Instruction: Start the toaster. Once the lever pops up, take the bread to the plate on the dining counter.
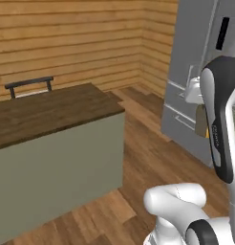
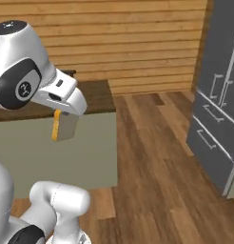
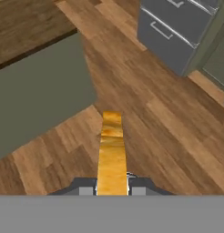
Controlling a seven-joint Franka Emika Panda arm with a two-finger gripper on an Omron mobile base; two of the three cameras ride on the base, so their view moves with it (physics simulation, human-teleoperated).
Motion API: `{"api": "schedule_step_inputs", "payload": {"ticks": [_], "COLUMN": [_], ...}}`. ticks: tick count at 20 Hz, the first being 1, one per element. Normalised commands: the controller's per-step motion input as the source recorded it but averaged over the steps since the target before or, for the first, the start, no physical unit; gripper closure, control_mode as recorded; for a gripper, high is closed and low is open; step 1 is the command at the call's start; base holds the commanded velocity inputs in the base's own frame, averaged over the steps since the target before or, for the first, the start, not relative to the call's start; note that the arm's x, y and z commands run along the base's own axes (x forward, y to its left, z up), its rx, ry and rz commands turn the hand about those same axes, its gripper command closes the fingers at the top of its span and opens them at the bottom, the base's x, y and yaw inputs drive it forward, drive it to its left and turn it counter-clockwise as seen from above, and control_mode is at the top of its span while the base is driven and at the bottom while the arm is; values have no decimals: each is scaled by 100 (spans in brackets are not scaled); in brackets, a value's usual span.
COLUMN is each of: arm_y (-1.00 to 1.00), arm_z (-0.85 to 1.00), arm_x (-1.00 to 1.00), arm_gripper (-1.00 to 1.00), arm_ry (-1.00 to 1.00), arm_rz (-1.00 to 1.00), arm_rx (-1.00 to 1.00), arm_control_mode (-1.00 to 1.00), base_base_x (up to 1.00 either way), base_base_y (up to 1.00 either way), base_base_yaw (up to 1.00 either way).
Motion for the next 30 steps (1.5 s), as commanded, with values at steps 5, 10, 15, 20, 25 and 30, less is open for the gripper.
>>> {"api": "schedule_step_inputs", "payload": {"ticks": [5,10,15,20,25,30], "arm_y": [0,0,0,0,0,0], "arm_z": [0,0,0,0,0,0], "arm_x": [0,0,0,0,0,0], "arm_gripper": [100,100,100,100,100,100], "arm_ry": [0,0,0,0,0,0], "arm_rz": [0,0,0,0,0,0], "arm_rx": [0,0,0,0,0,0], "arm_control_mode": [100,100,100,100,100,100], "base_base_x": [96,64,53,74,89,100], "base_base_y": [-63,-90,-100,-94,-83,-69], "base_base_yaw": [55,47,33,23,17,15]}}
